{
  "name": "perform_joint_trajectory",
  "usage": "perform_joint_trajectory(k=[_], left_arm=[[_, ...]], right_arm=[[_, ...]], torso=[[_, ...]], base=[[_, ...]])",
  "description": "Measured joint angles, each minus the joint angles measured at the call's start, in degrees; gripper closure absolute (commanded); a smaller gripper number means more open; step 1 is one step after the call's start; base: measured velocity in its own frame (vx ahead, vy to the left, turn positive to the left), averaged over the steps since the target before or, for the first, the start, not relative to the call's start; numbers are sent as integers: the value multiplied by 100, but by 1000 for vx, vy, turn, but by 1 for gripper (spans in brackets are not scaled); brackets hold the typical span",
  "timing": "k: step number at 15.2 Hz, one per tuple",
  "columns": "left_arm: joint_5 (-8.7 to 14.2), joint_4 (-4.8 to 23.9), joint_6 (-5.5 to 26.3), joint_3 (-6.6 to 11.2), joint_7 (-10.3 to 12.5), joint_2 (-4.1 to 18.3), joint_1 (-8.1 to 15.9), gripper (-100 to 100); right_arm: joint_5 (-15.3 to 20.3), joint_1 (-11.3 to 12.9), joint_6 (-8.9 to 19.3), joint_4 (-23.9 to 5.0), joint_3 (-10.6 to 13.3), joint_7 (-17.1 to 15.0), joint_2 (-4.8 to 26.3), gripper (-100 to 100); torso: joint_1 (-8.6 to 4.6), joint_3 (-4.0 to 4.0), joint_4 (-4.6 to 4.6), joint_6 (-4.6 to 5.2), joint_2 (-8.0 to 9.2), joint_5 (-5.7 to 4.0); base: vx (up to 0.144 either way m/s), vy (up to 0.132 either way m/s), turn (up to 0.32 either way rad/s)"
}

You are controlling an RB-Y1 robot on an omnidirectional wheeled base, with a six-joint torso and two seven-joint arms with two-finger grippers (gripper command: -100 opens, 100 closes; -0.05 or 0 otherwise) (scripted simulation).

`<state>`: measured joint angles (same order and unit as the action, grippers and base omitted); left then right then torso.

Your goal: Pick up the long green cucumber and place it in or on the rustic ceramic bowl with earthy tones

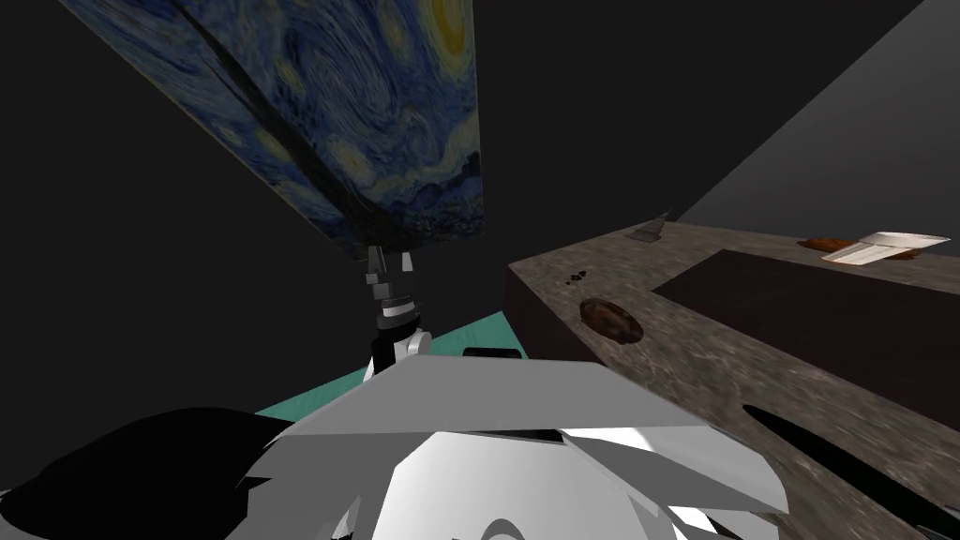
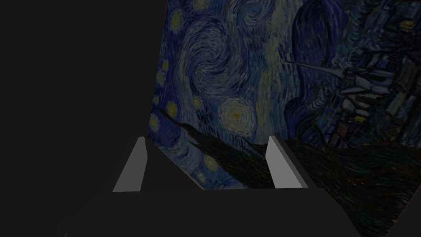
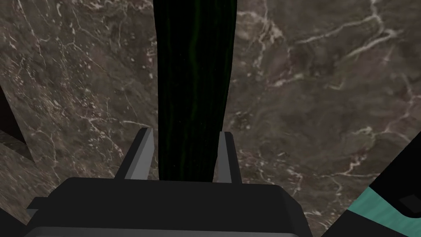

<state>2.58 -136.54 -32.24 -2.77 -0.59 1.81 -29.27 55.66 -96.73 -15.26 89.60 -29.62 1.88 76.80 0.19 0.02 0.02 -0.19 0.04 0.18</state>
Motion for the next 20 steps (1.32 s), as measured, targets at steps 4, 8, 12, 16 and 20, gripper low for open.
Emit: perform_joint_trajectory(k=[4,8,12,16,20], left_arm=[[0,0,0,0,0,0,0,0],[0,0,0,0,0,0,0,0],[0,0,0,0,0,0,0,0],[0,0,0,0,0,0,0,0],[0,0,0,0,0,0,0,0]], right_arm=[[179,-142,-214,-50,-309,-469,146,100],[392,-313,-374,-58,-610,-956,309,100],[576,-403,-632,-158,-925,-1401,468,100],[743,-502,-788,-194,-1163,-1860,621,100],[881,-594,-947,-233,-1396,-2242,737,100]], torso=[[6,1,0,5,1,2],[11,0,0,1,0,7],[16,0,1,5,0,10],[21,2,2,11,3,13],[25,4,3,12,4,18]], base=[[-8,11,57],[-12,16,99],[-8,14,67],[-9,15,53],[-9,16,70]])
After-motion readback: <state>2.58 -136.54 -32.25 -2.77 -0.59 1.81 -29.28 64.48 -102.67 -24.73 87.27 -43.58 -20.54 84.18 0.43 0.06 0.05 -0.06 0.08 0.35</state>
